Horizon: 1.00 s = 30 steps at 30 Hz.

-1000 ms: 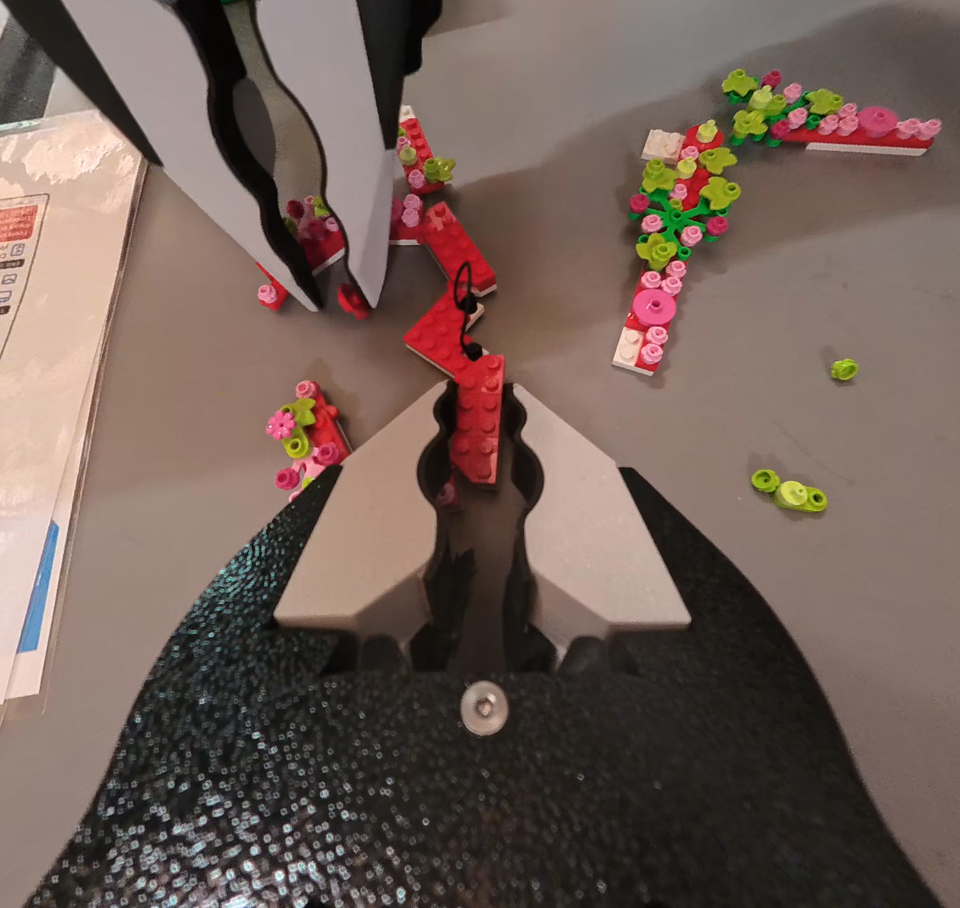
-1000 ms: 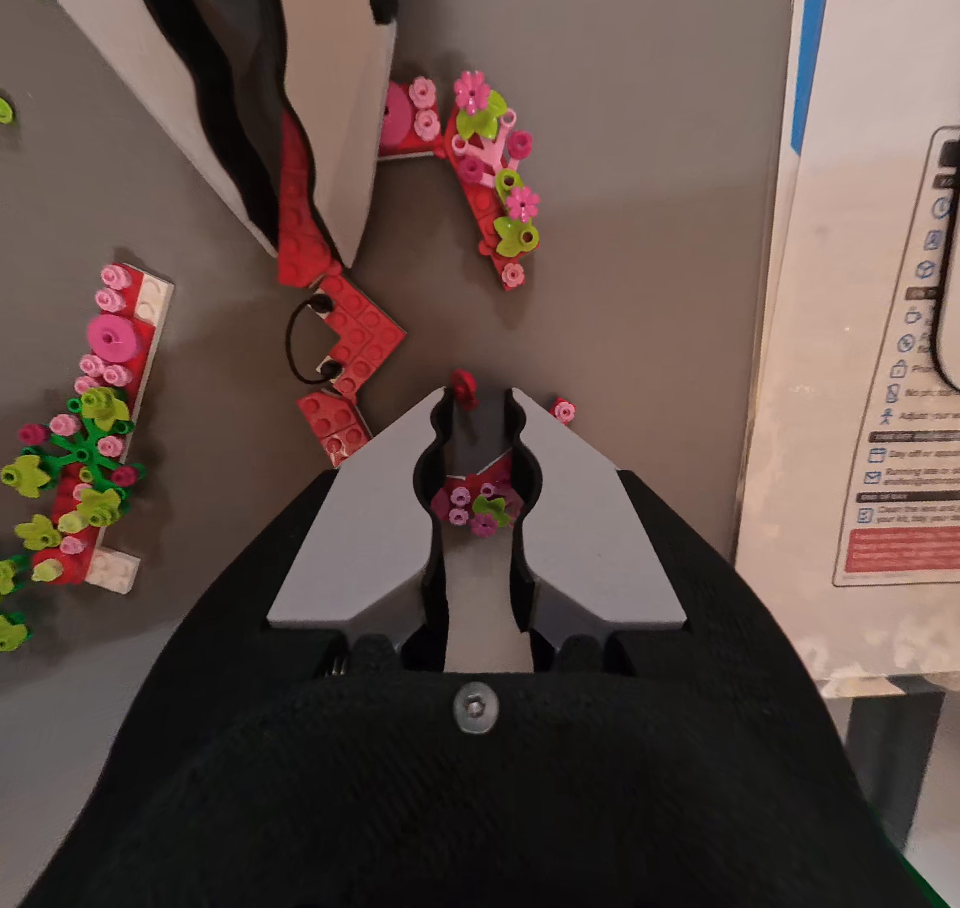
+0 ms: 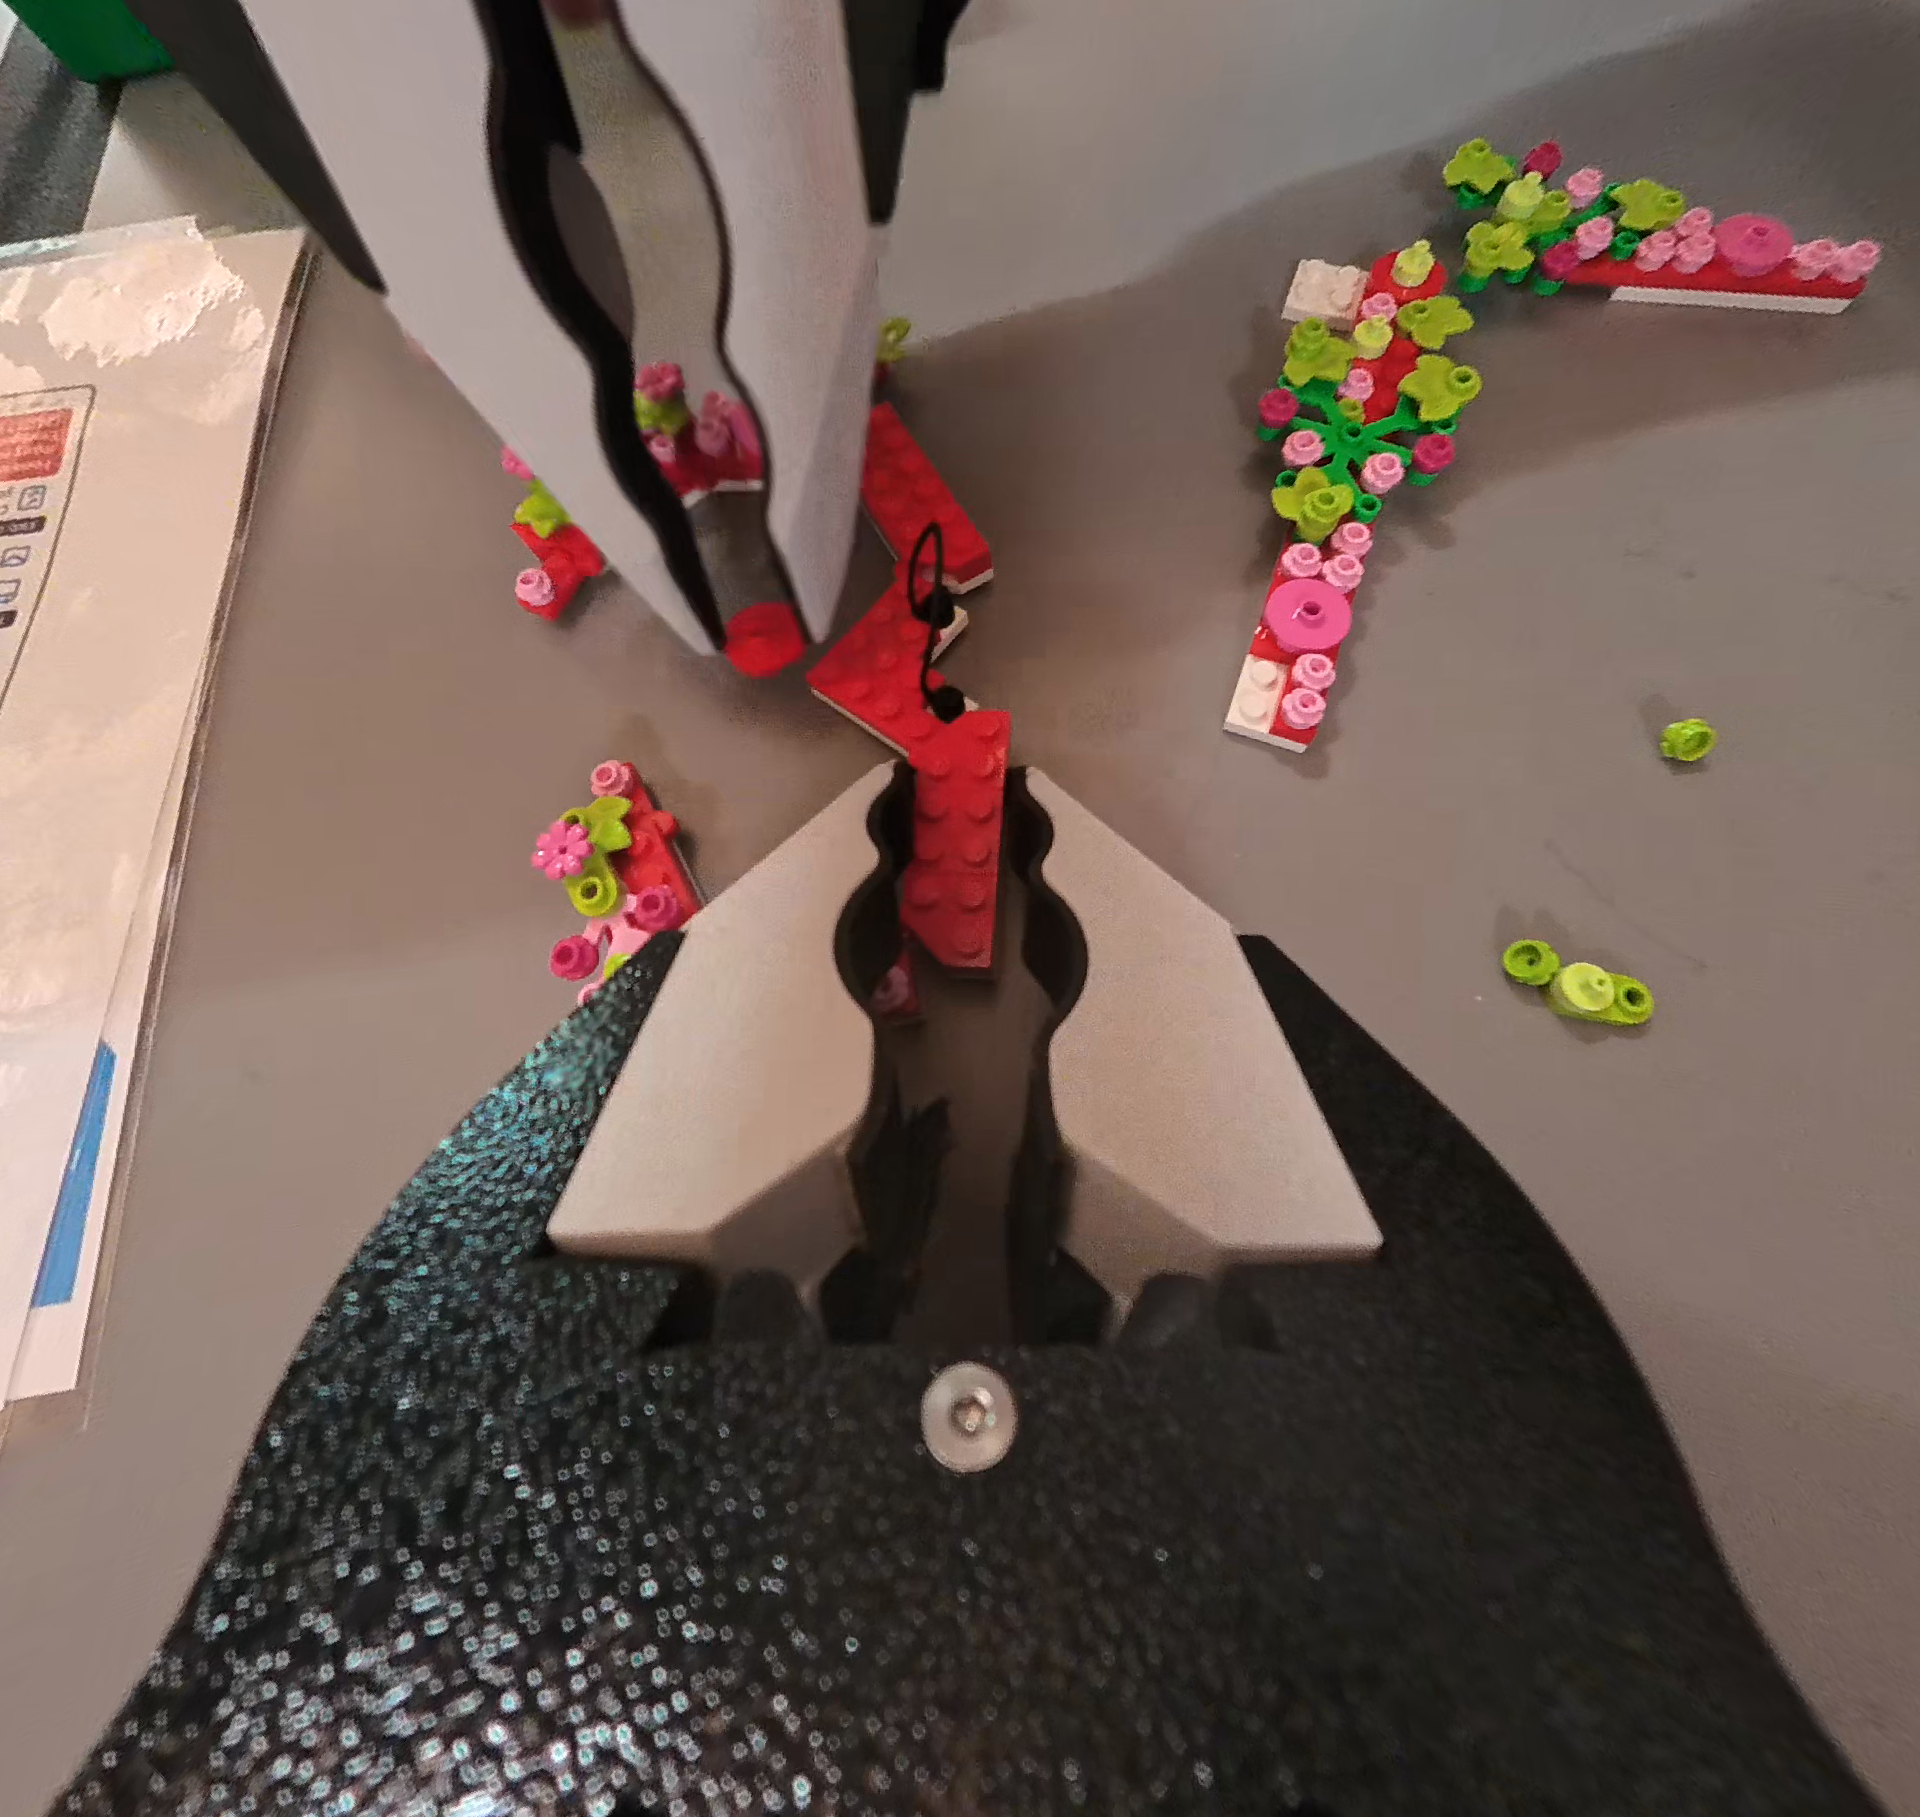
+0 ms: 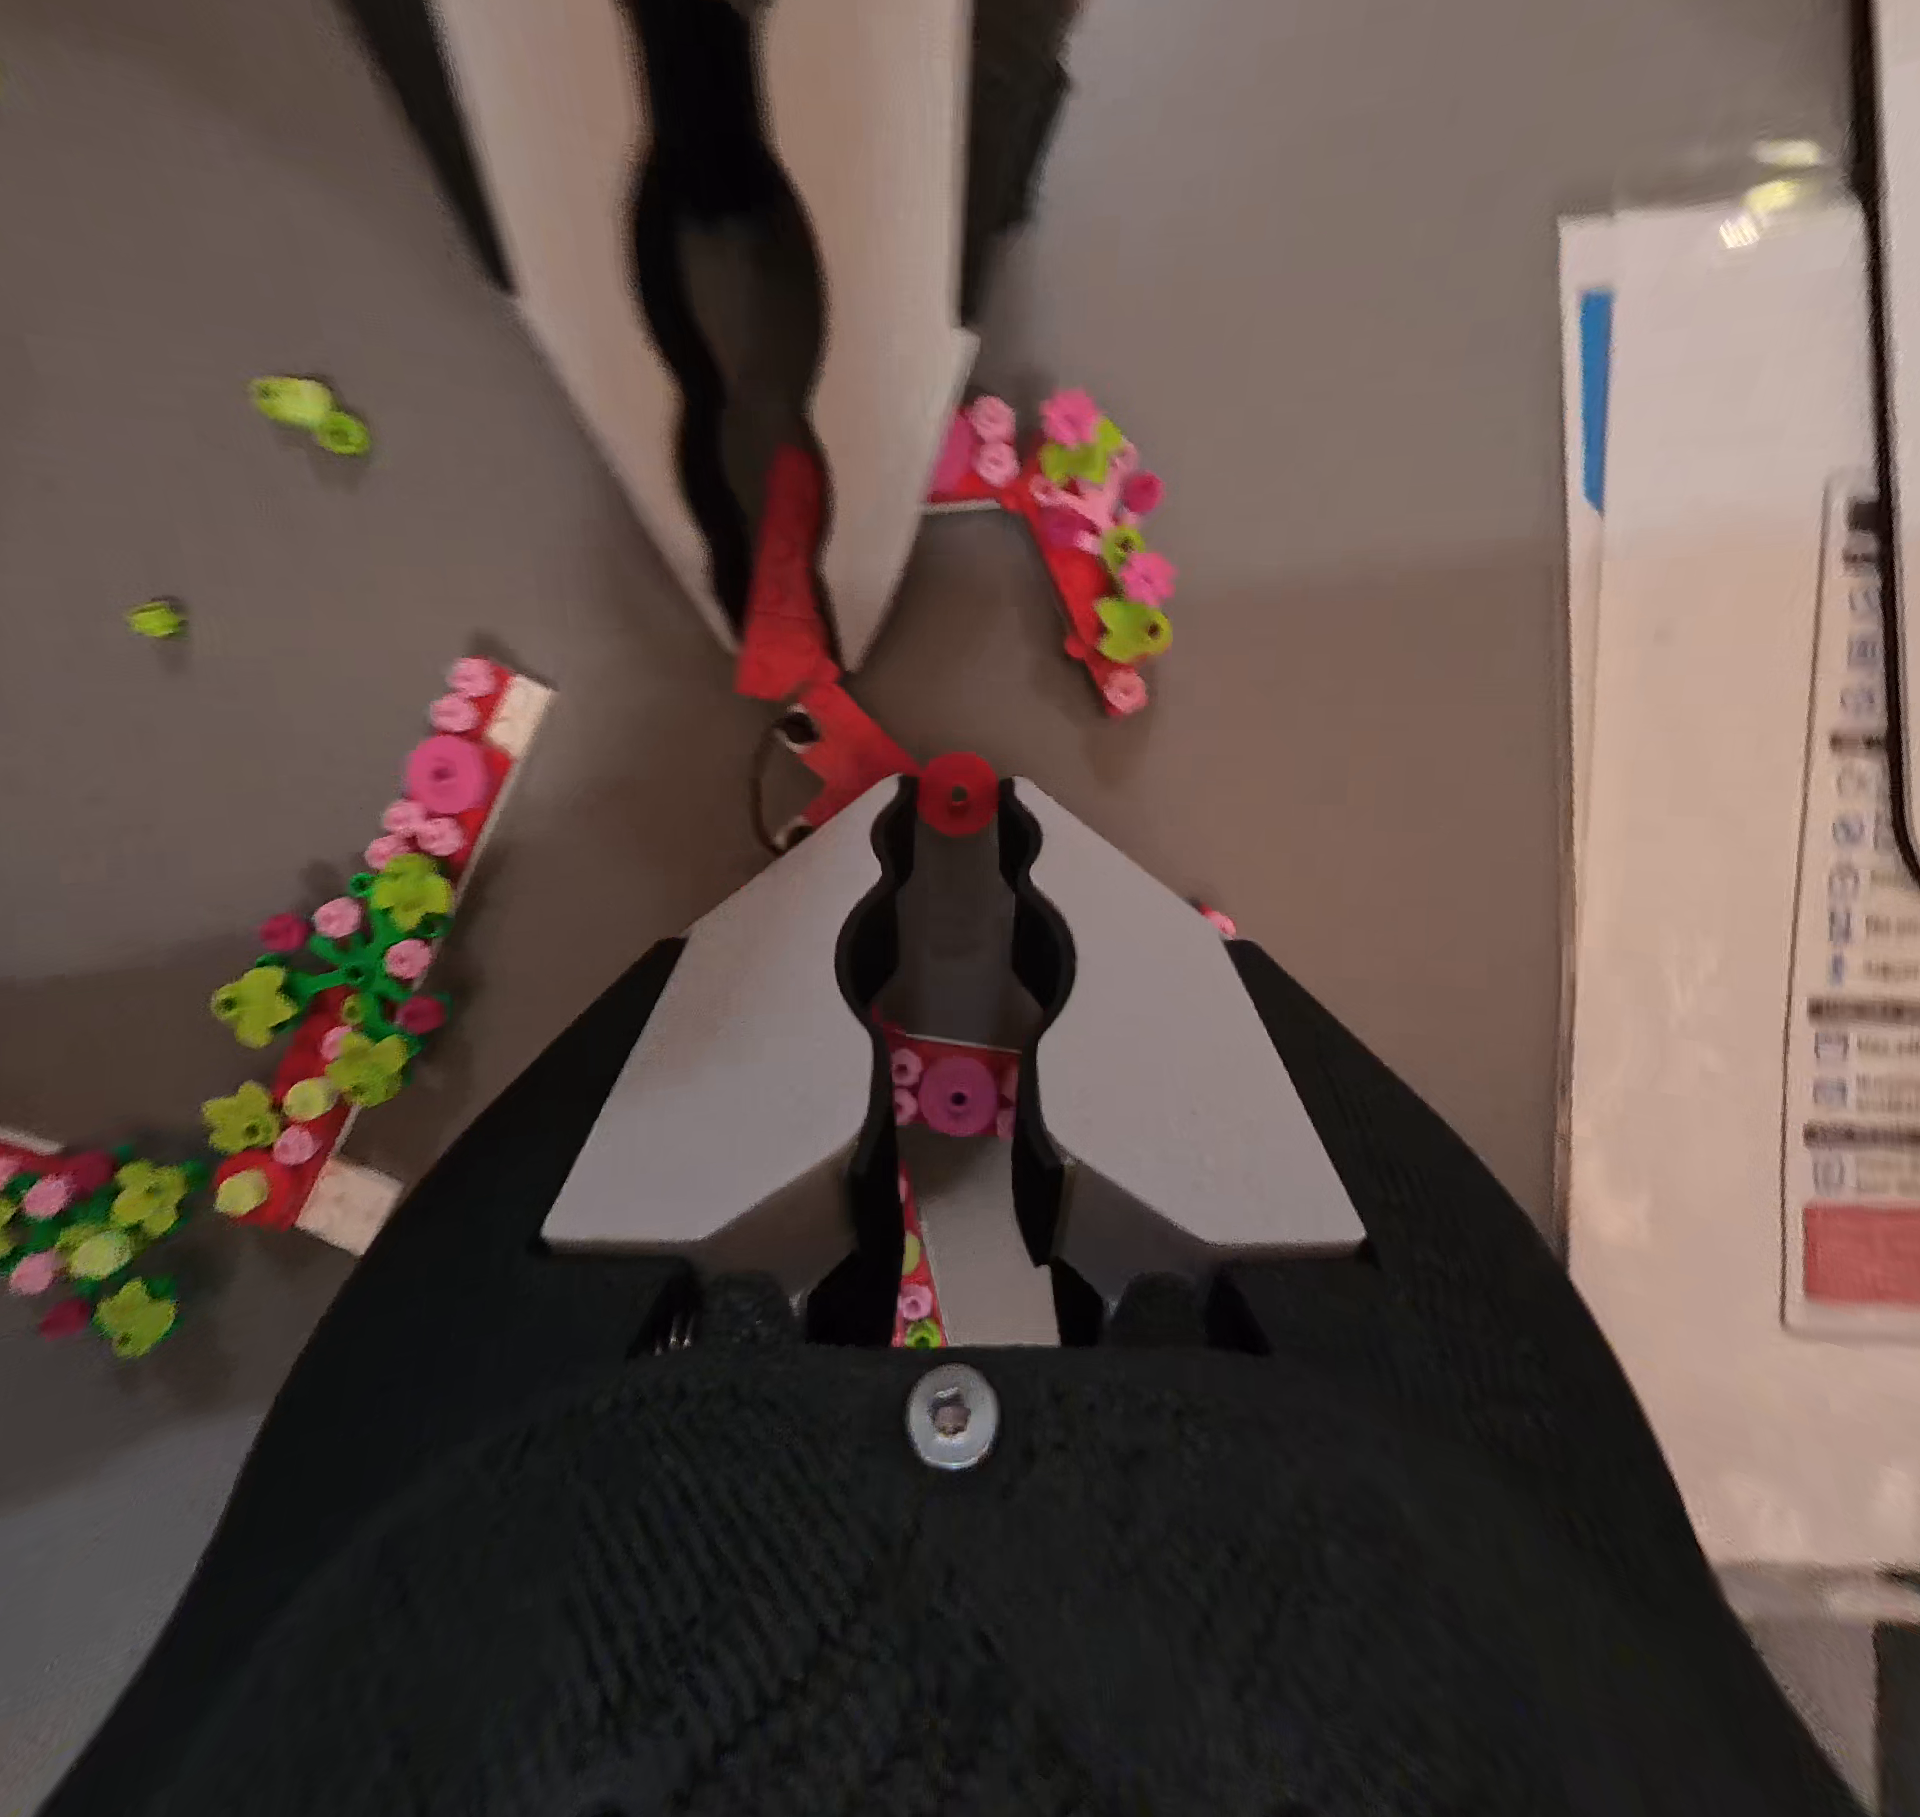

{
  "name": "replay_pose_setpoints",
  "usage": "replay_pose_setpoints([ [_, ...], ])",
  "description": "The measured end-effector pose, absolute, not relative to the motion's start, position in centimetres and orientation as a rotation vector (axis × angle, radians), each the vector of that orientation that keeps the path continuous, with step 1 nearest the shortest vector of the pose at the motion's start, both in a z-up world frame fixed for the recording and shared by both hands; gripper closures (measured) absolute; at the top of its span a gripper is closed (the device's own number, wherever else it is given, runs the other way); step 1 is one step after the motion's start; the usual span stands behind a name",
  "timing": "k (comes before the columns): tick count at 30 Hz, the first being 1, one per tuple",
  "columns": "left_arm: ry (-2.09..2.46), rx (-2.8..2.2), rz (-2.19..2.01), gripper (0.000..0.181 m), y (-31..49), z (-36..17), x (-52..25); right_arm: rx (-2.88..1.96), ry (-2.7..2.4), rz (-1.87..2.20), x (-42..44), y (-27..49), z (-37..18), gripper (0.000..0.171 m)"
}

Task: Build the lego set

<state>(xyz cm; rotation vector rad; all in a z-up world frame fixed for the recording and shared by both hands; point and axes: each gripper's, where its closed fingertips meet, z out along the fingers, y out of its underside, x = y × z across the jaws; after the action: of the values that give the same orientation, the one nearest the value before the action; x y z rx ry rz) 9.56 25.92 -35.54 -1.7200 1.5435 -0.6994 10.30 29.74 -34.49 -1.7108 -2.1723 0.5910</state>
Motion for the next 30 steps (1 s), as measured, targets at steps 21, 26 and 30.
replay_pose_setpoints([
  [21,1.544,-1.720,-0.700,0.165,25.9,-35.6,9.6,-1.428,-2.495,0.431,10.8,27.9,-35.1,0.157],
  [26,1.544,-1.720,-0.701,0.165,25.9,-35.6,9.6,-1.351,-2.525,0.377,10.8,28.0,-35.1,0.157],
  [30,1.545,-1.720,-0.701,0.165,25.9,-35.6,9.6,-1.315,-2.544,0.359,10.8,27.9,-35.1,0.157],
])
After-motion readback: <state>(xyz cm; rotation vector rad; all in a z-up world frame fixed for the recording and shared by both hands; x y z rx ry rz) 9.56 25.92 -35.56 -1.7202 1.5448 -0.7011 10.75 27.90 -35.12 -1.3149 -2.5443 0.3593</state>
